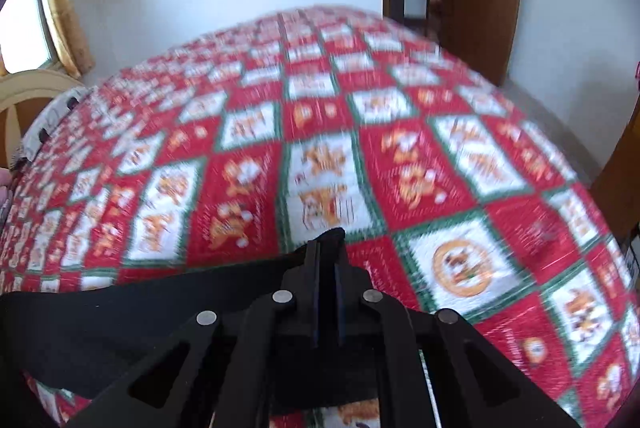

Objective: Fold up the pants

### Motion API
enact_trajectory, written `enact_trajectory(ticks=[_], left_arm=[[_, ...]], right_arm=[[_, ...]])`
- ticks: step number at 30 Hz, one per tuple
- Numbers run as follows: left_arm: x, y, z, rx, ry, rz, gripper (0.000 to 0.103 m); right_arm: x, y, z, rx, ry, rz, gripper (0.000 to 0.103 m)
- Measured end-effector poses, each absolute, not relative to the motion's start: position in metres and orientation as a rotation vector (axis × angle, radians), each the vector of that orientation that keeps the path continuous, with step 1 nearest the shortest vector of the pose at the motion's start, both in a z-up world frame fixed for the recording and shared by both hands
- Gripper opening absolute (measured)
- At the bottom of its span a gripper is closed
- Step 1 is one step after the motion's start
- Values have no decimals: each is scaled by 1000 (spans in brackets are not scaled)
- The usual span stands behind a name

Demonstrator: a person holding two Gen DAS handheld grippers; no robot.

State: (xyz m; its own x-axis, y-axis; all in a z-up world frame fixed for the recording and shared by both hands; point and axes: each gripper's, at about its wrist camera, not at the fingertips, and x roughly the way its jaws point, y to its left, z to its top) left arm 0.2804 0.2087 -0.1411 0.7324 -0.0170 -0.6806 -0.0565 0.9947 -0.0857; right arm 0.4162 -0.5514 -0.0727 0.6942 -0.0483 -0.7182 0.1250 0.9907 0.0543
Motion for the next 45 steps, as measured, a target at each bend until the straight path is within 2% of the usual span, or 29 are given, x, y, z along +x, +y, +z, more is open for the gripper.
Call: enact_trajectory(ticks=[8,18,26,37,41,43,45], left_arm=[[245,222,-116,-226,631,-29,12],[182,231,-124,-359,550,-131,12],[127,234,-146,-382,549,-183,12],[95,235,-170,-343,580,-247,12],[85,236,-176,-303,594,-245,18],[80,238,-178,-290,602,-245,26],[73,242,-180,-273,613,-238,29]], right_arm=[[346,-547,-27,48,598,-79,5],[220,-576,-19,124,466,-71,5],[148,-592,-50,183,464,-62,5],[99,-602,-86,207,588,-81,6],[83,-604,-91,185,619,-95,15],[72,-607,-91,180,620,-130,16],[64,-613,-92,181,625,-166,16]])
